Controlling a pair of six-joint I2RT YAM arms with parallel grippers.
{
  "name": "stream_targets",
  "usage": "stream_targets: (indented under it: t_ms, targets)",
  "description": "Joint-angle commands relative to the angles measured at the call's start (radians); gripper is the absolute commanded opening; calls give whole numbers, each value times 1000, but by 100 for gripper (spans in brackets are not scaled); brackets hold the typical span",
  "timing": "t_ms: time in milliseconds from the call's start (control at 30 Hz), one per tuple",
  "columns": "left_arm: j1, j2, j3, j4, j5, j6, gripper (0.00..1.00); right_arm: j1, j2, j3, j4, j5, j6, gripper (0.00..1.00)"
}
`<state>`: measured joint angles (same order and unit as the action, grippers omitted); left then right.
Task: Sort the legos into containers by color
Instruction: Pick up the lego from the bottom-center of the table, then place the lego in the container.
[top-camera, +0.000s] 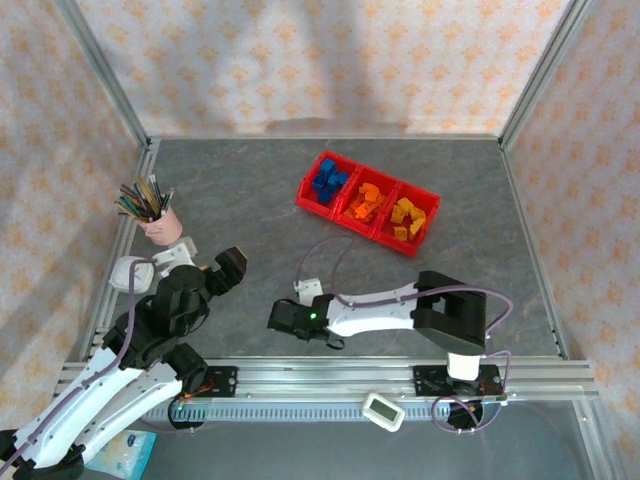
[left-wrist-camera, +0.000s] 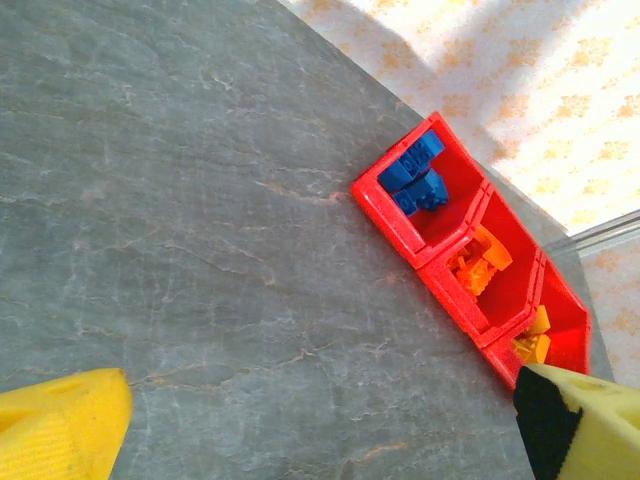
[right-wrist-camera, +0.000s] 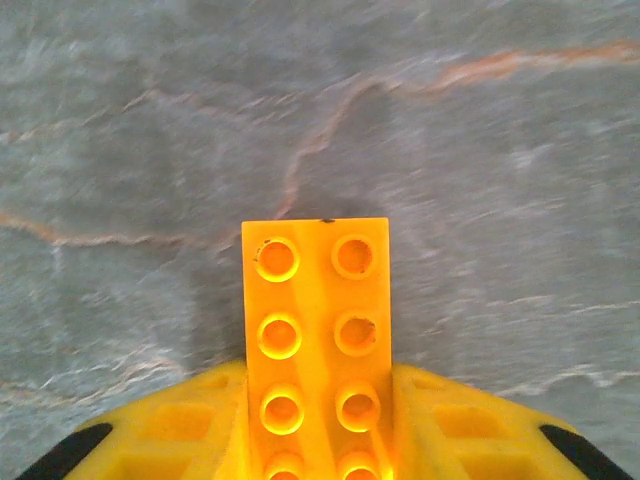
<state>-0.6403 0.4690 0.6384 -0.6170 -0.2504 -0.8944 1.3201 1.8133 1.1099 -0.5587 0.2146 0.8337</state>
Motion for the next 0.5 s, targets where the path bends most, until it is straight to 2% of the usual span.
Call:
stream_targets:
  t_ms: [0, 133, 267, 367, 467]
  targets:
    - [7, 39, 12, 79, 33, 28, 99, -68, -136, -37, -9, 93, -22, 34]
    - [7, 101, 14, 169, 64, 52, 99, -211, -265, -80, -18, 157, -79, 34]
    - [7, 197, 18, 284, 129, 87, 99, -442, -365, -112, 28, 175, -193, 35]
    - [8, 270, 18, 370, 163, 99, 99, -619, -380, -106, 106, 164, -298, 36]
    - [8, 342, 20, 444, 194, 112, 99, -764, -316, -64, 172, 124, -377, 36]
